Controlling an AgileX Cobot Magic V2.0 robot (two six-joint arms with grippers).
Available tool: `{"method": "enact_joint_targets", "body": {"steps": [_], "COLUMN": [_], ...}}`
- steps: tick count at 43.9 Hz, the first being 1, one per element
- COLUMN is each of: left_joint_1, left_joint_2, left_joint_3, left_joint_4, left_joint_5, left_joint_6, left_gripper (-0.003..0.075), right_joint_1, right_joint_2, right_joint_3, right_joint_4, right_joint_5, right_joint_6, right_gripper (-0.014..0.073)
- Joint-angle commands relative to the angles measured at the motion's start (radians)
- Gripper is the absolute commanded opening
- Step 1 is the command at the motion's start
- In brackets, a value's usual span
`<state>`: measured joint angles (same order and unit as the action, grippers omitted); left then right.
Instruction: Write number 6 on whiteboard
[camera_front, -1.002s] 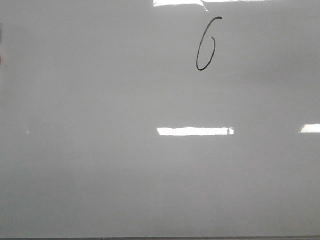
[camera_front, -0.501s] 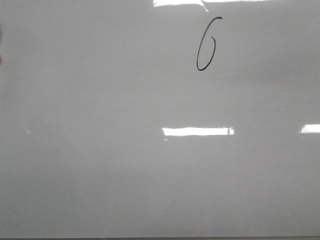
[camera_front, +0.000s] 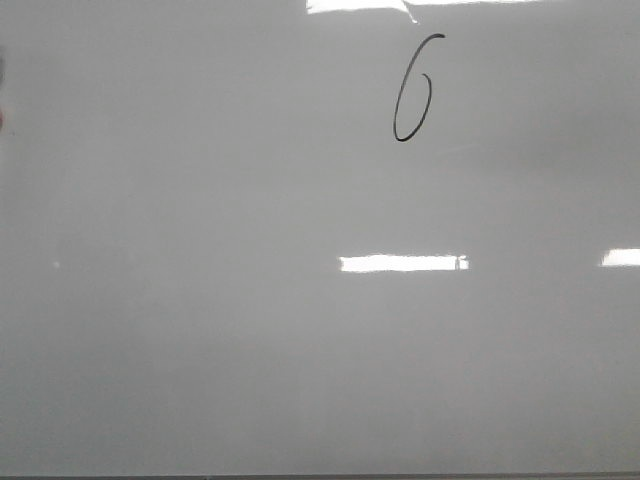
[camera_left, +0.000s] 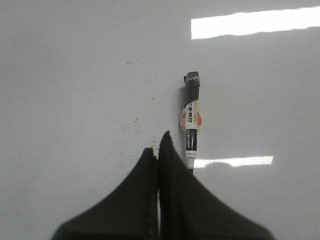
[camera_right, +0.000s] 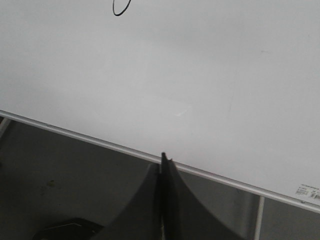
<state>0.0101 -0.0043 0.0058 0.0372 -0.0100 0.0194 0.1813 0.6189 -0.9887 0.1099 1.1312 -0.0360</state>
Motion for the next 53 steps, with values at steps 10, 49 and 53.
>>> {"method": "enact_joint_targets", "body": {"steps": [10,49,53], "left_joint_1": [-0.007,-0.007,-0.007], "left_joint_2": [-0.017,-0.015,-0.015], "left_joint_3": [0.003,0.003,0.003], "left_joint_4": [0.000,0.000,0.000], "left_joint_5": [-0.087,-0.087,-0.087], "left_joint_6": [-0.013,-0.013,-0.013], "left_gripper": [-0.0020,-0.0020,-0.0020], "right_joint_1": [-0.158,-0.185,-0.185], "right_joint_2": [-0.325,-0.648,-0.648], "right_joint_3": [0.359,1.011,1.011], "right_joint_4": [-0.022,-0.022,-0.022], "right_joint_5": [-0.617,-1.213,-1.214], "right_joint_6": [-0.003,-0.003,-0.003], "right_gripper": [-0.0067,-0.0067,-0.0067]}}
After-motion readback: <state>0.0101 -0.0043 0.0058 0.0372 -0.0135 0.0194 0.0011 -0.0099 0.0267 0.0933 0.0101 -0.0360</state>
